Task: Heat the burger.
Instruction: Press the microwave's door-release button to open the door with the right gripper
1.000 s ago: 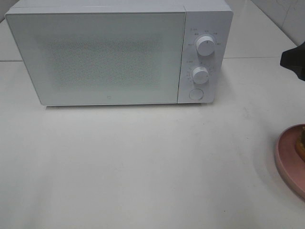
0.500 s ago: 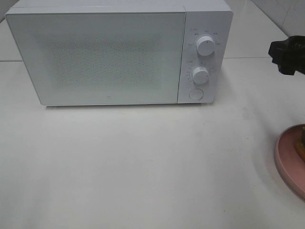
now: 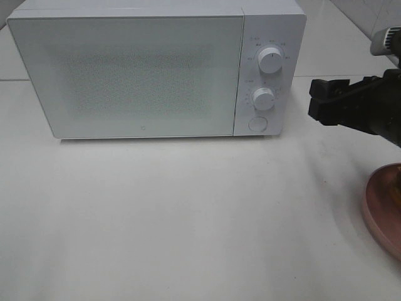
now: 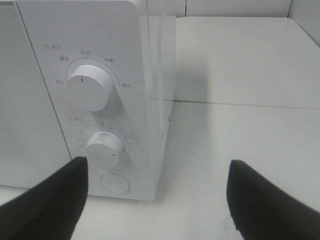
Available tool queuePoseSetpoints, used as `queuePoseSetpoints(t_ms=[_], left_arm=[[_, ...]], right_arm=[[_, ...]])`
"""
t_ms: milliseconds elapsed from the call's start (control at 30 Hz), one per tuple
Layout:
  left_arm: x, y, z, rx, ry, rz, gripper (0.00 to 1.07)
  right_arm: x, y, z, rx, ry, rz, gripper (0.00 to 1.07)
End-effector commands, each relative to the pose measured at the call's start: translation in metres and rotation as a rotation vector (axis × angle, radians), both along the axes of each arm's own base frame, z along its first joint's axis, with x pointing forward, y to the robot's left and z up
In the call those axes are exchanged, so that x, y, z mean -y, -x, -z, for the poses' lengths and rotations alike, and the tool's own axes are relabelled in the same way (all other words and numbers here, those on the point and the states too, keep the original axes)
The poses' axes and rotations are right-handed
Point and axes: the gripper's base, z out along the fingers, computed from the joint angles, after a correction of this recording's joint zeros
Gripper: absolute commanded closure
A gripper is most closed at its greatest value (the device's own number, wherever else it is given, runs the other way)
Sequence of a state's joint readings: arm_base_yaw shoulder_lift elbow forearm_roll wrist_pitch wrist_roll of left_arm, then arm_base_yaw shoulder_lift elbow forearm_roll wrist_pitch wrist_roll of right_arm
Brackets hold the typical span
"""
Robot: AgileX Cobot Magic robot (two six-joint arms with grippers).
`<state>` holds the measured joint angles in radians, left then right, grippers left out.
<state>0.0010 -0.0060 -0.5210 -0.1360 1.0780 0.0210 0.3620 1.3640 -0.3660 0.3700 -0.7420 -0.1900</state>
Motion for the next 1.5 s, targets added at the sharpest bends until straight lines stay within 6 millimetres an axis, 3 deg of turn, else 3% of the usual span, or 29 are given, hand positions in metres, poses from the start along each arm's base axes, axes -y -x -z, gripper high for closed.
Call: queuePoseSetpoints(t_ms=[33, 533, 1033, 1300, 1500], left_arm=[[0.000, 0.002, 0.001, 0.026, -0.001, 0.000, 0.09], [0.000, 0.002, 0.001, 0.026, -0.001, 0.000, 0.09], [0.000, 0.002, 0.001, 0.026, -0.001, 0.000, 0.09], [0.000, 0.002, 0.001, 0.026, -0.001, 0.000, 0.09], [0.000, 0.002, 0.001, 0.026, -0.001, 0.000, 0.09]], right_arm=[[-0.015, 0.001, 0.004, 0.033, 0.008, 0.004, 0.32], [-0.053, 0.019, 0.033, 0.035, 0.048, 0.122, 0.32], [-0.071, 0.032, 0.050, 0.012, 0.071, 0.115, 0.32], [-0.071, 0.032, 0.050, 0.002, -0.080, 0.158, 0.36], [-0.072, 0.032, 0.052, -0.039, -0.346, 0.234, 0.50]])
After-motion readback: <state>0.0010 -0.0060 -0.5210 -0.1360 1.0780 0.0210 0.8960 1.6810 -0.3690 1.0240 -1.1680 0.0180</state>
